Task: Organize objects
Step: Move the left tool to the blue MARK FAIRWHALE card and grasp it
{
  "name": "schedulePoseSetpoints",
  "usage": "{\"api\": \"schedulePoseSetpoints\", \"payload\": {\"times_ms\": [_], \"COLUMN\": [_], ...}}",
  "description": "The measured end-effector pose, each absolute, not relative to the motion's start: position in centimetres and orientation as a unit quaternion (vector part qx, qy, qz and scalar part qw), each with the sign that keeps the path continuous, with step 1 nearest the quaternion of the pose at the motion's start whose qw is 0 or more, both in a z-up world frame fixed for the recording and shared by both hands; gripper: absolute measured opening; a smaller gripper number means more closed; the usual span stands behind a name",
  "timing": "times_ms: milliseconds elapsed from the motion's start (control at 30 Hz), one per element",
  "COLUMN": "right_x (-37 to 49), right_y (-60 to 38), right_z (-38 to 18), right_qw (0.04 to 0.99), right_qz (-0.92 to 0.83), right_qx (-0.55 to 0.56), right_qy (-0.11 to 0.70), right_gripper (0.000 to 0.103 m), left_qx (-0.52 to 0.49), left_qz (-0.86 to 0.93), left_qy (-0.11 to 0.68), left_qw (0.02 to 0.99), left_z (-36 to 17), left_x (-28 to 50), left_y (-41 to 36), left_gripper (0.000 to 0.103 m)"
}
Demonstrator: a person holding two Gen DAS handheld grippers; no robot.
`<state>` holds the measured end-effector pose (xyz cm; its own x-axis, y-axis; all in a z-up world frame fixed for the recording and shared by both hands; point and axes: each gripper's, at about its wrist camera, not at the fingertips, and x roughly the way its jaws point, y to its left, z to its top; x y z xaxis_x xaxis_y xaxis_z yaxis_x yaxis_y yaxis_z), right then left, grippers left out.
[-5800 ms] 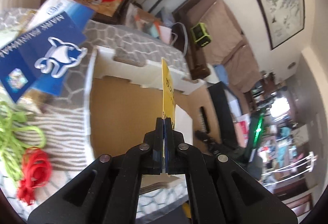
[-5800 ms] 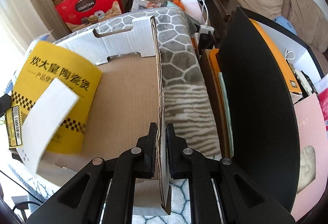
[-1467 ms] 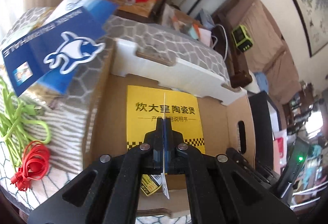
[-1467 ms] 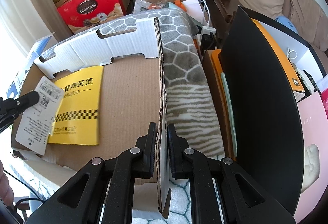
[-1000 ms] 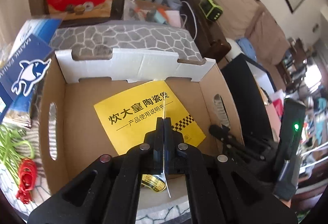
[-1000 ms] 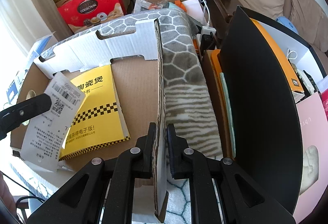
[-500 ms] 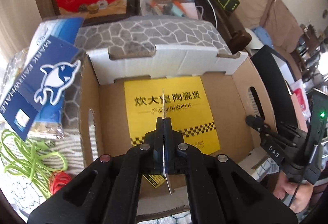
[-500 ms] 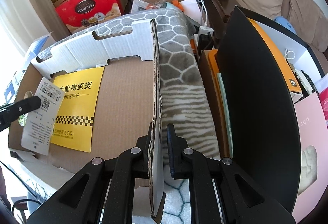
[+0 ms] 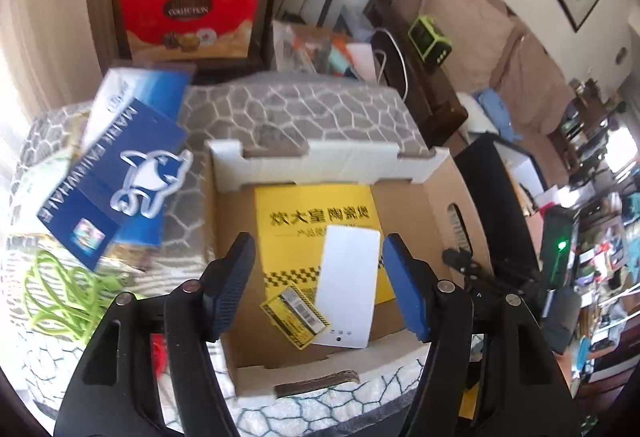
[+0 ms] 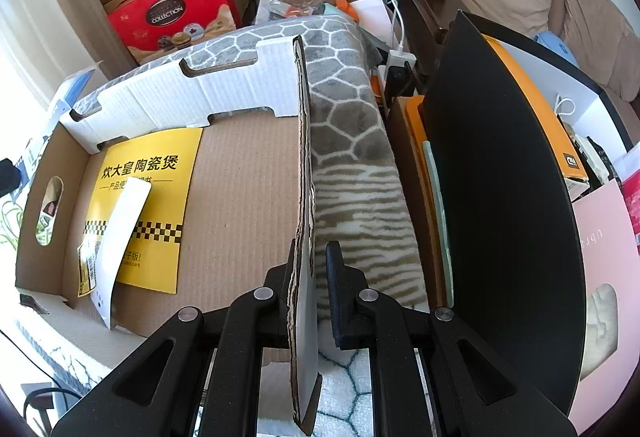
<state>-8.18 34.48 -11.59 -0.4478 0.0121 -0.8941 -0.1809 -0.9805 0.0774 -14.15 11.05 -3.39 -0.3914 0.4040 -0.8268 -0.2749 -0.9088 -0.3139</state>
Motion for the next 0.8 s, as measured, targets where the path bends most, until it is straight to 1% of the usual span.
{"api": "schedulePoseSetpoints", "payload": {"times_ms": [67, 133, 233, 433, 800], "right_x": [-8.2, -8.2, -8.2, -8.2, -8.3], "right_y": [34.5, 34.5, 34.5, 34.4, 34.4], "right_z": [-11.6, -11.6, -11.6, -11.5, -11.6], "right_qw": [0.057, 0.056, 0.057, 0.057, 0.058], "right_qz": [0.847, 0.847, 0.847, 0.847, 0.846], "right_qx": [-0.523, -0.522, -0.522, -0.523, -0.525], "right_qy": [0.081, 0.081, 0.08, 0.08, 0.074], "right_gripper": [0.01, 0.01, 0.01, 0.01, 0.01], "left_qx": [-0.504, -0.497, -0.493, -0.496, -0.523], "left_qz": [0.838, 0.845, 0.852, 0.858, 0.847], "left_qy": [-0.066, -0.064, -0.061, -0.066, -0.057], "left_qw": [0.197, 0.188, 0.165, 0.117, 0.079], "left_z": [-2.6, -2.1, -1.7, -2.0, -4.6], "left_x": [-14.5, -14.9, -15.8, -17.4, -20.7], "left_y": [9.8, 8.4, 5.9, 1.1, -3.7], "left_gripper": [0.067, 0.074, 0.081, 0.083, 0.084]}}
